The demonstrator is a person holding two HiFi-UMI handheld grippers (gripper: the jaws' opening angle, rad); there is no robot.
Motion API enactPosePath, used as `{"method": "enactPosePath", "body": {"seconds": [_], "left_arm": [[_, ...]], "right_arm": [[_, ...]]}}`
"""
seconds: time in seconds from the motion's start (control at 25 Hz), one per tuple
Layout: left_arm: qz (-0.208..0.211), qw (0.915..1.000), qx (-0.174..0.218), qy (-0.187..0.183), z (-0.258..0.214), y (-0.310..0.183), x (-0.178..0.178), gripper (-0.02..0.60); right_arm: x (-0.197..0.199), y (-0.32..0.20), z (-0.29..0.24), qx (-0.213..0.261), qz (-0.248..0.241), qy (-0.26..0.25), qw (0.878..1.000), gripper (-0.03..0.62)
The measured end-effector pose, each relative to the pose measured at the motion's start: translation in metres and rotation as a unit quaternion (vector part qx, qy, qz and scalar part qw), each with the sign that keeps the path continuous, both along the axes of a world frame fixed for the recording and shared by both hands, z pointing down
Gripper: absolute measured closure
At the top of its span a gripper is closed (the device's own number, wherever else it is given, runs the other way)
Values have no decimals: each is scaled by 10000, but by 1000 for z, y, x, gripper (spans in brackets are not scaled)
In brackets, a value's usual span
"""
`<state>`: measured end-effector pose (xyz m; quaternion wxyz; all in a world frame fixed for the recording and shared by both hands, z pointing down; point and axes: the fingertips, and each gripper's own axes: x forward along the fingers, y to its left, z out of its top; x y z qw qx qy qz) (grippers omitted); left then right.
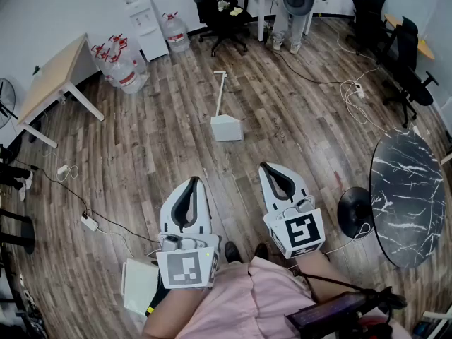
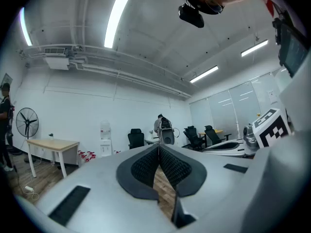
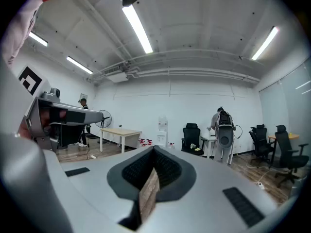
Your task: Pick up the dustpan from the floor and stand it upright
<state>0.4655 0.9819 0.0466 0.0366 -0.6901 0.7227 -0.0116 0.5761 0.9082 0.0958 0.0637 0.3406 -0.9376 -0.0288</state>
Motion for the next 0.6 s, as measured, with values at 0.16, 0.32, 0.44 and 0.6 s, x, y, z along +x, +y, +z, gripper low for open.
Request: {"method": "enactPosePath", "body": {"seconds": [0.16,0.32,0.44,0.6], "left_arm": [[-37,10000,9,23,2,-2,-8,568],[-84,9999,35,63,4,-4,-20,568],[-123,9999,66,80,6,-6,-34,568],[-176,9996,55,191,12,-11,-59,568]], "right_arm": [[-7,-2,1,57,-41,34,10000,594],[-16,-5,4,11,-33,118,9999,594],[-27,-10,7,-7,-32,166,9999,594],[-47,-18,11,-29,-46,107,9999,594]]}}
